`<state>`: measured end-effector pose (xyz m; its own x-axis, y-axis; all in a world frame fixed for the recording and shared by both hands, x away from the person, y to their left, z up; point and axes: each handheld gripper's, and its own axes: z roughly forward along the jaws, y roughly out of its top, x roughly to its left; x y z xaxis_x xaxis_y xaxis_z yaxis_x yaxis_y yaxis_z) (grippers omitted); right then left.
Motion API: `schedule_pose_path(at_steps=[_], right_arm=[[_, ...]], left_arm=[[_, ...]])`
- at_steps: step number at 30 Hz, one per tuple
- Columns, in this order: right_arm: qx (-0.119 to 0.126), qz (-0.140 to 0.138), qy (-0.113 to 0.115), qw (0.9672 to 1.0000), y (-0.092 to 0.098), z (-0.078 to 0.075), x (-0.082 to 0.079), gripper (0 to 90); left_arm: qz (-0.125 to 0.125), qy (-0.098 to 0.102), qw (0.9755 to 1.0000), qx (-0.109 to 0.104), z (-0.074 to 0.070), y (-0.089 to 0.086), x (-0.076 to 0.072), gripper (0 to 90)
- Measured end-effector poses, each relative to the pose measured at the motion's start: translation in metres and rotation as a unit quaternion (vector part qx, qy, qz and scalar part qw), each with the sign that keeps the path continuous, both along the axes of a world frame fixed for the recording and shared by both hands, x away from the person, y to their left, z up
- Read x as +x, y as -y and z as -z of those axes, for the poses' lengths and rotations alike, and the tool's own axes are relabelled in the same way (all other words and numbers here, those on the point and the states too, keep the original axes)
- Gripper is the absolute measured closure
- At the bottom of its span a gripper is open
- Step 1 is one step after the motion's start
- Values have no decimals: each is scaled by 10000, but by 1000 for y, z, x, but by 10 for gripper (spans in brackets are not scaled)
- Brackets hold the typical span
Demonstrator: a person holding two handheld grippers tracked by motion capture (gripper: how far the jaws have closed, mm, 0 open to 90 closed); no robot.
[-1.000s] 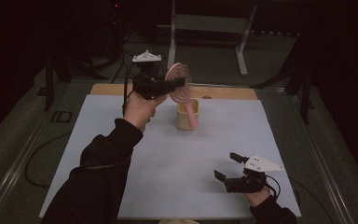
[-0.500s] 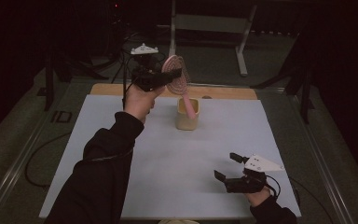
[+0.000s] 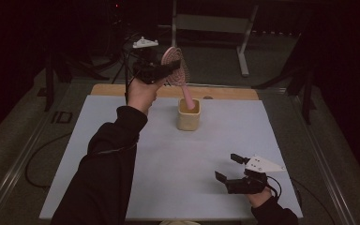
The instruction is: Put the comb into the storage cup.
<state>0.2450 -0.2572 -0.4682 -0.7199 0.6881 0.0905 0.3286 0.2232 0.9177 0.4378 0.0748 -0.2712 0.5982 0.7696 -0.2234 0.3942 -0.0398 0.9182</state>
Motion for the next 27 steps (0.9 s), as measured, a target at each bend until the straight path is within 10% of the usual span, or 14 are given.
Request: schedule_pose_path(at_steps=[27], right_arm=[[-1, -31, -10, 10000, 0, 1, 0, 91]], left_arm=[[-200, 8, 9998, 47, 43, 11, 23, 659]])
